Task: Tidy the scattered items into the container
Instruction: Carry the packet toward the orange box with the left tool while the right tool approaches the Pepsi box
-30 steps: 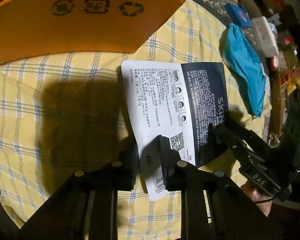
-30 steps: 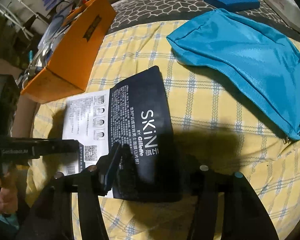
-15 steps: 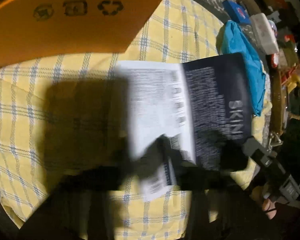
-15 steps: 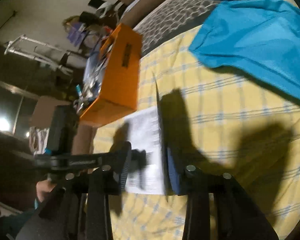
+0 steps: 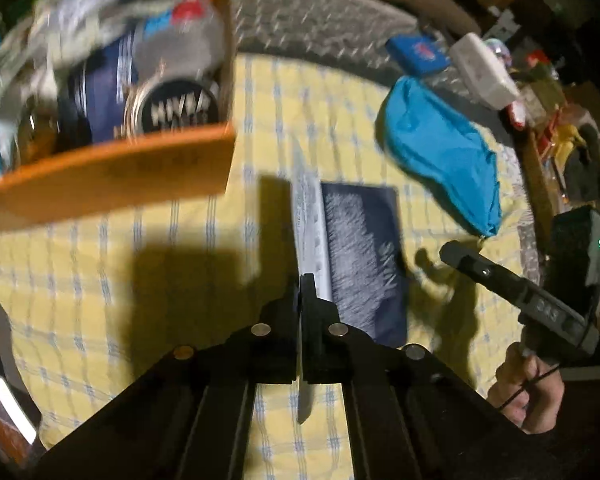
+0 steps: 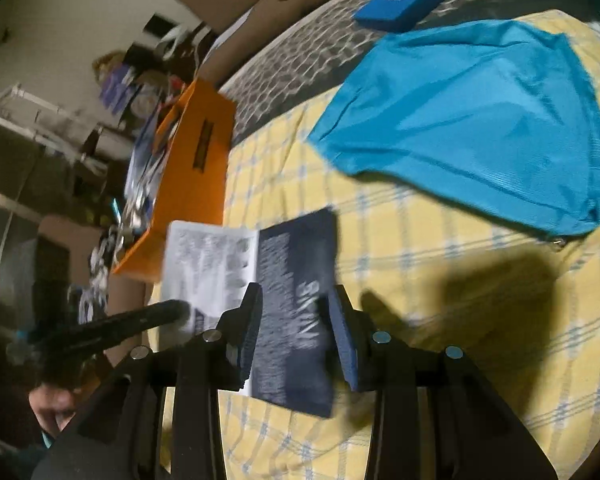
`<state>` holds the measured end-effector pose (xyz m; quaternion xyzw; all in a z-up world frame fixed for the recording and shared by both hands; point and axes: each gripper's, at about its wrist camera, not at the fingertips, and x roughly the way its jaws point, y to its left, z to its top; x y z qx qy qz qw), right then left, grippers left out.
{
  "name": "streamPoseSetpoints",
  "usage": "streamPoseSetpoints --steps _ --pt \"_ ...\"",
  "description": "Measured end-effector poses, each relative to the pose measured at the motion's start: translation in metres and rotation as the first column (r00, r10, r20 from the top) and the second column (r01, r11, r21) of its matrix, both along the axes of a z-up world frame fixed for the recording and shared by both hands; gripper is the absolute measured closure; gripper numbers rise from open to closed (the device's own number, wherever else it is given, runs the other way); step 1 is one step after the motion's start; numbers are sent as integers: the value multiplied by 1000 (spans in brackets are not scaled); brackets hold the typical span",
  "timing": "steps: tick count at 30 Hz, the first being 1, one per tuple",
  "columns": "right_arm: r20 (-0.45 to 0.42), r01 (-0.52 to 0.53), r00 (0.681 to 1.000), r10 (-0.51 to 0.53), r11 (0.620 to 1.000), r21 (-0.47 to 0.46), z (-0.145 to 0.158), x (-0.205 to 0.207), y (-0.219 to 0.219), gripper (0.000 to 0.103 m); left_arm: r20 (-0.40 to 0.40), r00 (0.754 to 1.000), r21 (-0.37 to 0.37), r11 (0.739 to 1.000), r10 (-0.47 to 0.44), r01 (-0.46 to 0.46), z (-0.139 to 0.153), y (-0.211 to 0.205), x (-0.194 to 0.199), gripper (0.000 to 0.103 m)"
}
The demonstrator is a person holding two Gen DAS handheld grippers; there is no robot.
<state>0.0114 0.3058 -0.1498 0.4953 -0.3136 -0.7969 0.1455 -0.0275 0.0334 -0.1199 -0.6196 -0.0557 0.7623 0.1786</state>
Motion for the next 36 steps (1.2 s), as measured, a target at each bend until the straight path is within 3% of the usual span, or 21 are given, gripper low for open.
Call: streamPoseSetpoints --steps 10,16,19,24,26,28,34,36 --pt "7 148 989 -147 989 -10 -5 7 35 67 -233 970 85 992 -74 96 61 13 12 102" --pt "-34 166 986 -166 986 9 7 10 34 67 -313 949 143 985 -46 95 91 3 8 102" --pt "-71 173 983 -171 985 23 21 14 36 66 -337 941 173 982 -8 70 98 -8 -2 102" --pt "-119 171 980 -158 978 116 50 9 38 56 -348 934 205 979 78 -5 107 -41 -20 102" --pt "-136 169 979 -150 977 133 61 9 38 44 -351 931 219 975 102 -25 108 -53 -24 102" --pt "-154 162 978 -139 975 150 68 8 38 42 -346 928 250 967 141 -53 111 -67 -30 102" --pt "-151 160 980 -132 969 188 64 6 40 37 -369 910 325 943 188 -63 121 -88 -40 102" --pt "-144 158 981 -133 970 183 60 6 40 37 -409 888 355 933 208 -55 132 -97 -41 102"
